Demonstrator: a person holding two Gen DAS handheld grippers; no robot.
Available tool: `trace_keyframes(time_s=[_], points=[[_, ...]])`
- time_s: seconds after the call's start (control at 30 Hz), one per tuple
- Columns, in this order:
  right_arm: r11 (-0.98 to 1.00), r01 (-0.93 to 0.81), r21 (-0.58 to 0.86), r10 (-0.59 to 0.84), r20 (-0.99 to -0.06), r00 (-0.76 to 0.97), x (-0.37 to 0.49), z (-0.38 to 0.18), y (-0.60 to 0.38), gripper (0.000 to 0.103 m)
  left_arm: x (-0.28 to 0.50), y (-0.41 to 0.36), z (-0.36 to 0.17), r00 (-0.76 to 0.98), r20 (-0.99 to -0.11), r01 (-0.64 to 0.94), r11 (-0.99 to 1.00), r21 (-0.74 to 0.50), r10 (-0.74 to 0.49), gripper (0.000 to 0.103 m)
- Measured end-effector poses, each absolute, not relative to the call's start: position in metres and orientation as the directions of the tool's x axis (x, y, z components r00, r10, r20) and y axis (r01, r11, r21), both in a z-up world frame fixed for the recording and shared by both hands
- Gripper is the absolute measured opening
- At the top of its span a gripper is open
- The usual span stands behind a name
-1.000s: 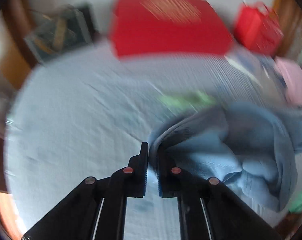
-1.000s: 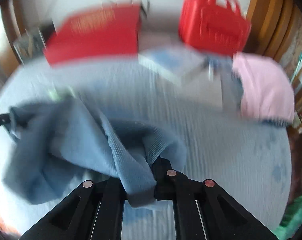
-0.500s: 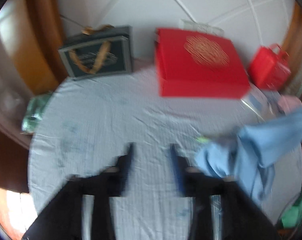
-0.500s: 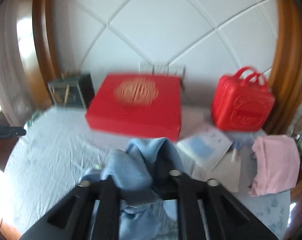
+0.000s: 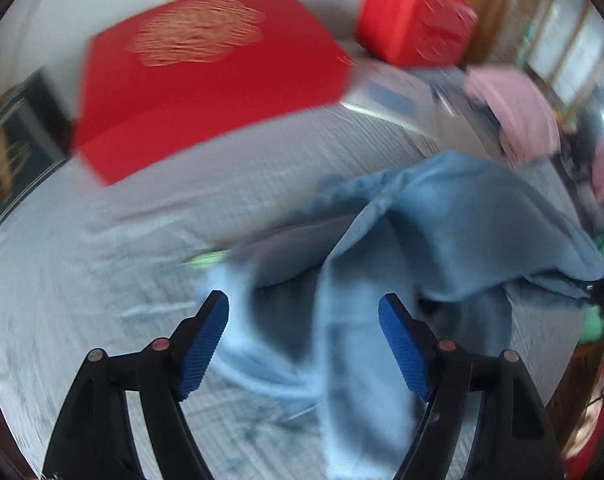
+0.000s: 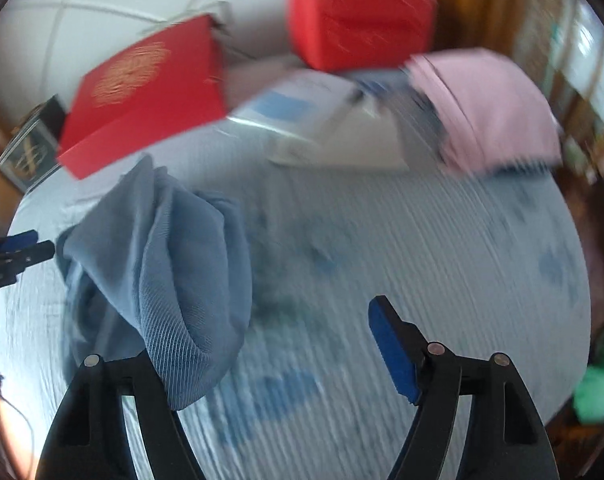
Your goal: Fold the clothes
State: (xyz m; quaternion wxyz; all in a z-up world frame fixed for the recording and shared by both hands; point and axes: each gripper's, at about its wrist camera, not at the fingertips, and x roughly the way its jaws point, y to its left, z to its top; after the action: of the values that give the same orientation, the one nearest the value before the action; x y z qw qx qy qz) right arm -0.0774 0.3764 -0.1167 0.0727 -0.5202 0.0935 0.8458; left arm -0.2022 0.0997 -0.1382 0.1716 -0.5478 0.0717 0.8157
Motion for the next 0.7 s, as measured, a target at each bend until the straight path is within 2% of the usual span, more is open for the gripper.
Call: trace_keyframes(time_s=[0.07,0.1,0.13,0.17,0.27,0.37,0.43,0.53,0.63,0.7], points=[[-0.963,-0.252,0.094,0.025,-0.902,-0.432,-0.067,-0.124,0.389,0.075,-0.207,0.125,-0.164,-0.291,-0.941,-0.399,-0.916,-0.043,0.171,0.077],[-0.959,-0.267,0.097,0.026,-0.906,-0.422,-0.063,-0.126,0.395,0.075,-0.207,0.132,-0.175,-0.284,-0.949,-0.397,-0.918,-0.013,0.136,0.056],[-0.956,-0.275,0.099,0.026,-0.908,-0.417,-0.057,-0.13,0.401,0.075,-0.208,0.137,-0.188,-0.258,-0.96,-0.378,-0.926,-0.001,0.107,0.016],[-0.954,-0.281,0.107,0.021,-0.909,-0.416,-0.053,-0.131,0.404,0.075,-0.209,0.134,-0.192,-0.238,-0.965,-0.356,-0.934,-0.021,0.112,0.009],[-0.949,-0.281,0.144,-0.01,-0.903,-0.429,-0.043,-0.132,0.407,0.077,-0.204,0.106,-0.17,-0.344,-0.938,-0.241,-0.97,0.038,0.048,0.006],[-0.948,-0.258,0.187,-0.046,-0.882,-0.47,-0.037,-0.126,0.404,0.078,-0.192,0.034,-0.126,-0.489,-0.866,-0.013,-0.991,0.13,-0.107,0.003],[-0.945,-0.219,0.244,-0.103,-0.855,-0.508,-0.039,-0.118,0.399,0.091,-0.18,-0.03,-0.106,-0.491,-0.864,0.115,-0.991,0.065,-0.113,0.004],[-0.957,-0.095,0.273,-0.182,-0.825,-0.535,-0.056,-0.106,0.365,0.091,-0.155,-0.081,-0.106,-0.443,-0.879,0.209,-0.974,0.088,-0.175,0.004],[-0.969,0.048,0.243,-0.229,-0.804,-0.549,-0.076,-0.09,0.321,0.09,-0.126,-0.113,-0.121,-0.384,-0.878,0.292,-0.94,0.177,-0.285,0.004],[-0.941,0.159,0.298,-0.337,-0.789,-0.514,-0.087,-0.081,0.299,0.09,-0.11,-0.149,-0.137,-0.316,-0.893,0.385,-0.903,0.188,-0.32,0.004]])
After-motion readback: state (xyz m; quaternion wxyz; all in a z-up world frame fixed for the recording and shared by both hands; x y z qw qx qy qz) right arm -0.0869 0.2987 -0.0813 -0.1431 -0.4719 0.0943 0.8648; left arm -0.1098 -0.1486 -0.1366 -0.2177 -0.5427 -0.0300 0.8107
